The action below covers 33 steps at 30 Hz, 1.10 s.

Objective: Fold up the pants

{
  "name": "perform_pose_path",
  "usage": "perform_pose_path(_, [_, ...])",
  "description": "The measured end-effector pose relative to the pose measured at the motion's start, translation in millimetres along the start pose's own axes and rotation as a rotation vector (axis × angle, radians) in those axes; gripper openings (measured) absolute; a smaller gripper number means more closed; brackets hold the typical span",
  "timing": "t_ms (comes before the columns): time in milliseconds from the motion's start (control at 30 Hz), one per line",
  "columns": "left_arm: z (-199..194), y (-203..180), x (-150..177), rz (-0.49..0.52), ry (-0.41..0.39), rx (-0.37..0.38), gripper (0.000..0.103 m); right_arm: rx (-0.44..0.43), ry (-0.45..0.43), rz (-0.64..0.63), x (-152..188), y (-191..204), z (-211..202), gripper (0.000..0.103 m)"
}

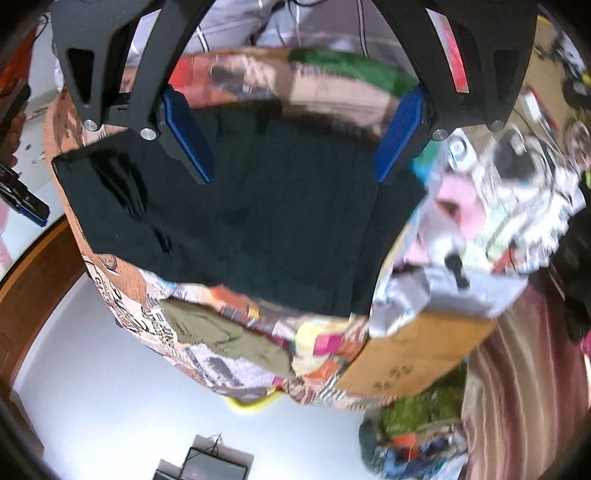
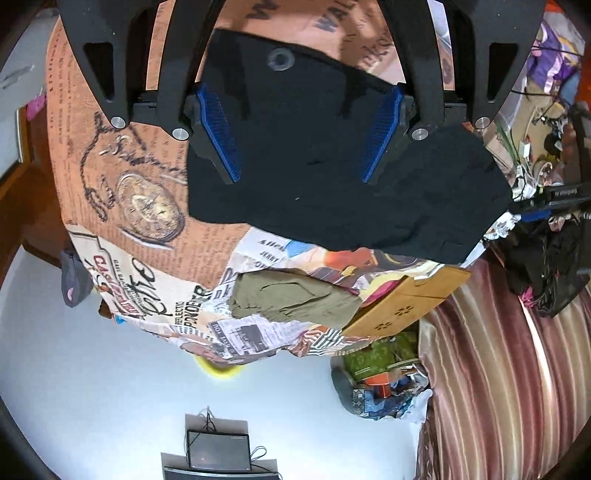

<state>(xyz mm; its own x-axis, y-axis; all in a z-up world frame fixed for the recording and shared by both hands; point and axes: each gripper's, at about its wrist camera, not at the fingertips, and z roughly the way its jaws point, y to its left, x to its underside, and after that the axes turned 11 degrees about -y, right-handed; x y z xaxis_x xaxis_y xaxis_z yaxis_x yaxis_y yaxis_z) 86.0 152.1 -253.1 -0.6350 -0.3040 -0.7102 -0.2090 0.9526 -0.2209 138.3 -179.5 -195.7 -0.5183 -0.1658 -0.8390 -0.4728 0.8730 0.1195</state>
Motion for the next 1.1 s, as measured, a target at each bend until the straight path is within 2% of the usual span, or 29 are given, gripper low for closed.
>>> perform_pose_path(200, [11, 12, 29, -0.114, 0.067, 0.12, 0.089, -0.005, 0.068, 0.046, 24, 5, 24, 0.064])
perform_pose_path(333, [29, 15, 40, -0.167, 0.115, 0.137, 0.089, 0.014, 0.131, 0.059, 46, 3, 37, 0.064])
perform_pose_path(433, [42, 21, 46, -0.234, 0.146, 0.187, 0.089, 0.014, 0.114, 0.072, 50, 2, 34, 0.065])
perform_pose_path(533, [50, 25, 44, -0.282, 0.136, 0.23, 0.089, 0.023, 0.113, 0.068, 51, 3, 35, 0.067])
perform_pose_path(733, [72, 33, 36, -0.373, 0.135, 0.27, 0.089, 0.034, 0.104, 0.049, 53, 7, 35, 0.07])
perform_pose_path(833, [79, 33, 32, -0.376, 0.127, 0.253, 0.089, 0.028, 0.103, 0.053, 53, 5, 36, 0.07])
perform_pose_path(933, [82, 25, 28, -0.339, 0.117, 0.189, 0.087, 0.025, 0.102, 0.053, 53, 5, 36, 0.071])
perform_pose_path(1033, [84, 14, 23, -0.295, 0.102, 0.093, 0.072, 0.022, 0.101, 0.055, 54, 4, 36, 0.071])
perform_pose_path(1100, [86, 12, 21, -0.274, 0.092, 0.045, 0.058, 0.02, 0.099, 0.058, 54, 4, 36, 0.071])
